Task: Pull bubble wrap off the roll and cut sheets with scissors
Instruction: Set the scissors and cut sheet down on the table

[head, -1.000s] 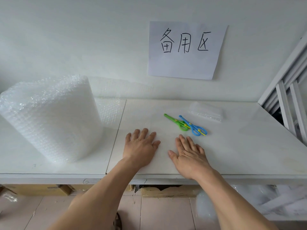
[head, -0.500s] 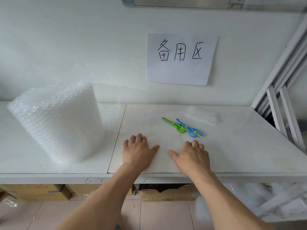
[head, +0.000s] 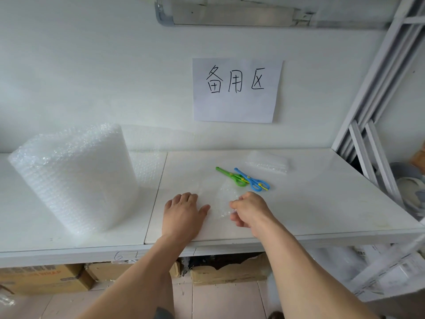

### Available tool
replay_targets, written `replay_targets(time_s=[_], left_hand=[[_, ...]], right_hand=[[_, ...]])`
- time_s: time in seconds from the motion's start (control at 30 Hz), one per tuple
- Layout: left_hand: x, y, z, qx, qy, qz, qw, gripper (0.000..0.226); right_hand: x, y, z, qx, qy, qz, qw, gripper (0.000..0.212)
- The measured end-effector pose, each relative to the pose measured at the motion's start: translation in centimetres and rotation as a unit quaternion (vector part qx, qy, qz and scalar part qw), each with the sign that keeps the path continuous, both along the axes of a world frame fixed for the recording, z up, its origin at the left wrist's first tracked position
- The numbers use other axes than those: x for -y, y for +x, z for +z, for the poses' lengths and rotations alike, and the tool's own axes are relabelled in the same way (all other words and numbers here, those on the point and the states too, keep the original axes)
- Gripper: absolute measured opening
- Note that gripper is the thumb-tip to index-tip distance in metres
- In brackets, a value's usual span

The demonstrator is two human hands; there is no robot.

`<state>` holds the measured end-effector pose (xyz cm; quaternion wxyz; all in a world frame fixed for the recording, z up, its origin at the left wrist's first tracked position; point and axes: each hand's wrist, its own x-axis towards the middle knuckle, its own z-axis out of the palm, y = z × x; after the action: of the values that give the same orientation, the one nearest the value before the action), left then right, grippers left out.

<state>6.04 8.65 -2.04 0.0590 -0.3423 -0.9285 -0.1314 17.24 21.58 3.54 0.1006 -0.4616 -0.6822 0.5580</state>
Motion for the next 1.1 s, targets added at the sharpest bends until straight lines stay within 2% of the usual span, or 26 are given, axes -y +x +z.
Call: replay_targets(time_s=[0.13, 0.3, 0.53, 0.7, 0.87, 1.1], left_hand=[[-0.5, -0.5, 0.7, 0.019, 0.063, 0.007, 0.998, 0.054], [-3.6, -1.9, 4.0, -0.002, 0.125, 0.007, 0.992, 0.050], [-12.4, -4.6, 8.2, -0.049, 0.097, -0.038, 0.993, 0.041], [-18.6, -5.9, 8.4, -0.051, 0.090, -0.063, 0.993, 0.039], [-23.1, -7.3, 7.3, -0.032, 0.068, -0.077, 0.994, 0.041], [-26.4, -8.2, 4.2, 0.070, 0.011, -0.089, 0.993, 0.052]], right_hand=[[-1.2, -0.4, -0.3, -0.024, 0.032, 0.003, 0.999, 0.016], [-4.8, -0.8, 1.7, -0.084, 0.061, -0.020, 0.994, 0.023], [-12.6, -0.7, 5.1, -0.175, 0.048, -0.087, 0.980, 0.031], [-17.6, -1.1, 4.0, -0.202, 0.065, -0.139, 0.967, 0.038], [-21.3, -3.0, 0.9, -0.156, 0.087, -0.179, 0.968, 0.048], [-22.7, -4.0, -2.3, 0.002, 0.191, -0.180, 0.965, 0.041]])
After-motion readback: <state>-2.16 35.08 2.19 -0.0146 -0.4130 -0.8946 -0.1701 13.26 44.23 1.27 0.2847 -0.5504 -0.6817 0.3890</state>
